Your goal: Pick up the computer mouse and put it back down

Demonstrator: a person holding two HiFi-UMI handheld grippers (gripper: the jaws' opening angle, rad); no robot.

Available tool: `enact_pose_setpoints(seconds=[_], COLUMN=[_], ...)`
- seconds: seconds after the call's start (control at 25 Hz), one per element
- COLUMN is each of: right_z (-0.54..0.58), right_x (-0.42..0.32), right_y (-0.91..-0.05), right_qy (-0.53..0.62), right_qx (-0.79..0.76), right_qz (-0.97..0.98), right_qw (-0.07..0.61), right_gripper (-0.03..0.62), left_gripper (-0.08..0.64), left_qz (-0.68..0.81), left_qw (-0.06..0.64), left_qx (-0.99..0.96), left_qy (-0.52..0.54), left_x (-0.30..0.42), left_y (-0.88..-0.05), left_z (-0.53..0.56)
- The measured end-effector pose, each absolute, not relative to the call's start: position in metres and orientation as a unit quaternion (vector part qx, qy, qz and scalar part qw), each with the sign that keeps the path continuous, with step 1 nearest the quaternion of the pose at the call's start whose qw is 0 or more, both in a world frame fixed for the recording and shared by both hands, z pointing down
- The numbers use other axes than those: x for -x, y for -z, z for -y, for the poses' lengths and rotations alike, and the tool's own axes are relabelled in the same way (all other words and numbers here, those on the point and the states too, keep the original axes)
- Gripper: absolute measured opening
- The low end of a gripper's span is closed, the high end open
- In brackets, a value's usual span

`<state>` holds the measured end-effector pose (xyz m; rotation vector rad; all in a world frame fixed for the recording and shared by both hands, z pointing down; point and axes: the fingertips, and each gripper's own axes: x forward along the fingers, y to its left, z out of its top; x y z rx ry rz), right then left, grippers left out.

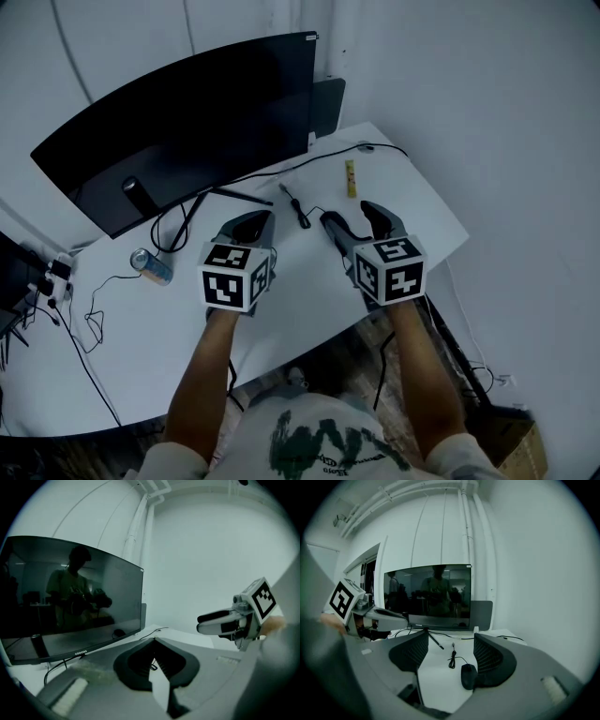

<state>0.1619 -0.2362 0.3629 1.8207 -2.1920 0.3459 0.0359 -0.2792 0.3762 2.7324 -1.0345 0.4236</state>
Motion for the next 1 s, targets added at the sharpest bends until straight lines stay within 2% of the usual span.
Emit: enact_pose_setpoints(seconds=[1.0], right_z=[0.328], right_x=[-0.219], right_y=[-0.366], right_qy=[-0.119], right_qx=[-0.525], right_qz=[0.832], right_qw=[0.134], right_gripper=[0.333], left_gripper=[0.002], left_qz=[0.511], left_qw=[0.087], left_qx=[-0.841], left_qy=[-0.155], left_x=[-0.048], left_y=[-0.381], left_z=[0.329])
